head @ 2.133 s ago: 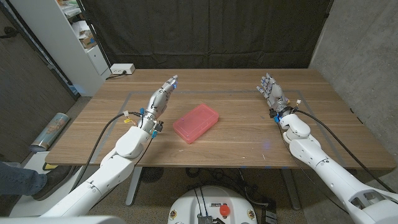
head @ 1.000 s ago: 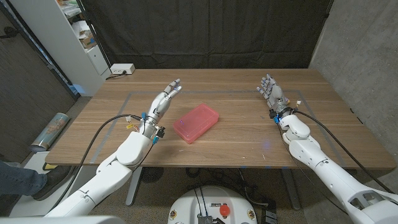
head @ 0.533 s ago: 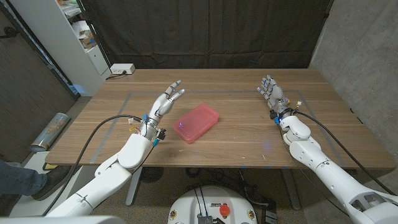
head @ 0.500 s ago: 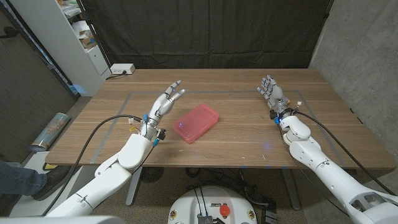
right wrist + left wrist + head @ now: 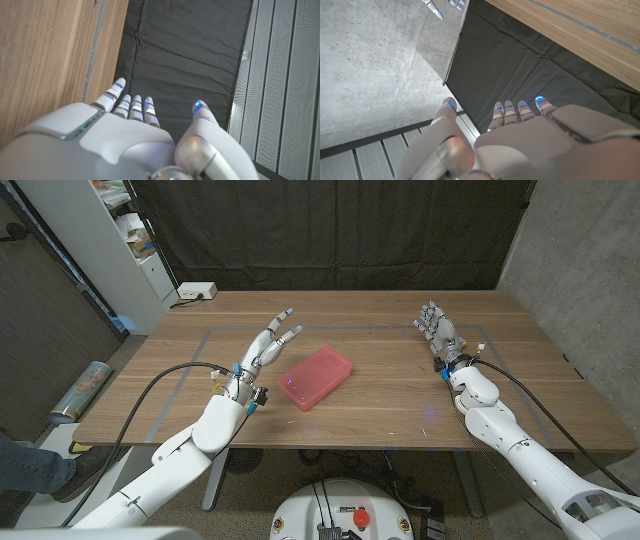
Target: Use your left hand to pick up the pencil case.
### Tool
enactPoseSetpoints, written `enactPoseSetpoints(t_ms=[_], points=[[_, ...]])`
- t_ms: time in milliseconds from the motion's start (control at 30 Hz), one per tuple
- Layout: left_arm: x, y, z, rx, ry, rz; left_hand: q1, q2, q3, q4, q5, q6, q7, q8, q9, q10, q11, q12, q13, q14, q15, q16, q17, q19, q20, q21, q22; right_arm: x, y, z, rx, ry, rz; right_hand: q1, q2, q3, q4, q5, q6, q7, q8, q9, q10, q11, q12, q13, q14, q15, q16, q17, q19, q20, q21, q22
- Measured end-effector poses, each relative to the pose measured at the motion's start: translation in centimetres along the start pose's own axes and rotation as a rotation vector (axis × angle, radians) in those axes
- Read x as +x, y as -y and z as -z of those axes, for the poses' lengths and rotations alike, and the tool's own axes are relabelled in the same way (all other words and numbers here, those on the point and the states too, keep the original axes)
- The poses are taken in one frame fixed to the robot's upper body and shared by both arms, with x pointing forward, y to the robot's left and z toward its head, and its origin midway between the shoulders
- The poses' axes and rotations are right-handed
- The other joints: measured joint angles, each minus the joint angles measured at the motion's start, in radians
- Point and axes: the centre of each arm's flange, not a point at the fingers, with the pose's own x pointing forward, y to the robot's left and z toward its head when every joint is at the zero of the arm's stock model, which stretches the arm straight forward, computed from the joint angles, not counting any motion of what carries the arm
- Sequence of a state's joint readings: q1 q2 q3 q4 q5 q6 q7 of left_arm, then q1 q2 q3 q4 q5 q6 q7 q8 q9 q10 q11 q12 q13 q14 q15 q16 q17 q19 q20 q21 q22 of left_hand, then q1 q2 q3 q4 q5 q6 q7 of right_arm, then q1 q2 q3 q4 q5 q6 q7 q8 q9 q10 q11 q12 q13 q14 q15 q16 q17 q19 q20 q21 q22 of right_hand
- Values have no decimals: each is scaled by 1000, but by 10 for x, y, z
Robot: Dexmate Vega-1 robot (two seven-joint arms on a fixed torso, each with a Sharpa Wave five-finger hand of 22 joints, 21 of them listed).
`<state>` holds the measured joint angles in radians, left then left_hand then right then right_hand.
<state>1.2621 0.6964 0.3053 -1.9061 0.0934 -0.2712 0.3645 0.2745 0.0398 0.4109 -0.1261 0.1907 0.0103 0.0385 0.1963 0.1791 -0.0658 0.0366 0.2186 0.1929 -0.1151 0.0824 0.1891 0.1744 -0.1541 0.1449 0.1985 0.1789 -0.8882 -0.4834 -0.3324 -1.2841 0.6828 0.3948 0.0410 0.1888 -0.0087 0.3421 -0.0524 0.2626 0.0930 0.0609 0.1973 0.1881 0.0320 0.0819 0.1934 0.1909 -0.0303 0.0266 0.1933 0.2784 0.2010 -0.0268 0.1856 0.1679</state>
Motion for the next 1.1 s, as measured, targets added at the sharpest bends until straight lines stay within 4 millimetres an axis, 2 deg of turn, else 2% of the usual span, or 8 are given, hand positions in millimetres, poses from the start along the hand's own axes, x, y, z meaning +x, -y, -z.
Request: enactPoseSetpoints(t_ms=[33,300,600,633,700,733,967,1100], points=[[1,2,-6,7,10,1,0,0,0,0,0,-4,-4,0,0,-1,1,0,0,2,8,0,0,4,4,2,0,1,0,0,0,2,0,0,0,-1,-1,0,0,0,0,0,0,0,0,0,0,0,0,0,0,0,0,0],[1,5,-15,67,9,-3,4,-4,0,-8,0,-5,-5,0,0,4,7,0,0,7,16,0,5,13,27,2,5,5,2,-1,3,7,-2,0,0,-1,-1,0,0,0,0,0,0,0,0,0,0,0,0,-5,-4,4,0,0],[1,7,-18,148,-12,-17,15,-11,0,-16,0,-5,-5,0,0,7,9,0,5,20,29,0,5,28,43,9,5,8,5,0,5,8,0,0,0,-1,-1,0,0,0,0,0,0,0,0,0,0,0,0,-5,-4,4,0,0],[0,10,-25,142,0,-13,22,-11,0,-16,0,-5,-5,0,0,9,12,0,5,22,30,0,5,29,43,9,5,8,5,-1,7,10,-4,0,0,-1,-1,0,0,0,0,0,0,0,0,0,0,0,0,-5,-4,4,0,0],[0,9,-22,159,-10,-18,22,-12,4,-20,0,-9,-9,0,0,10,12,0,5,28,37,0,5,33,47,10,5,9,6,-1,6,10,-2,0,0,-1,-1,0,0,0,0,0,0,0,0,0,0,0,0,-5,-4,4,0,0],[-1,11,-28,166,-4,-18,22,-12,4,-20,0,-10,-10,0,0,10,12,0,5,28,37,0,5,36,50,9,5,9,7,-1,7,12,-5,0,0,-1,-1,0,0,0,0,0,3,3,0,0,0,0,0,-5,-4,4,0,0],[-4,14,-35,230,-18,-22,28,-17,4,-20,0,-10,-10,0,0,10,12,0,5,29,38,0,5,41,56,10,5,9,10,-1,11,11,-3,0,0,-1,-1,0,0,0,0,0,6,6,0,0,0,0,0,-6,-4,4,0,0],[-5,14,-36,257,-28,-25,43,-25,4,-29,0,-13,-21,0,0,11,21,0,5,33,42,0,5,48,63,16,5,8,11,-1,12,10,-2,0,0,-1,-1,0,0,0,0,0,6,6,0,0,0,0,0,-9,-4,4,0,0]])
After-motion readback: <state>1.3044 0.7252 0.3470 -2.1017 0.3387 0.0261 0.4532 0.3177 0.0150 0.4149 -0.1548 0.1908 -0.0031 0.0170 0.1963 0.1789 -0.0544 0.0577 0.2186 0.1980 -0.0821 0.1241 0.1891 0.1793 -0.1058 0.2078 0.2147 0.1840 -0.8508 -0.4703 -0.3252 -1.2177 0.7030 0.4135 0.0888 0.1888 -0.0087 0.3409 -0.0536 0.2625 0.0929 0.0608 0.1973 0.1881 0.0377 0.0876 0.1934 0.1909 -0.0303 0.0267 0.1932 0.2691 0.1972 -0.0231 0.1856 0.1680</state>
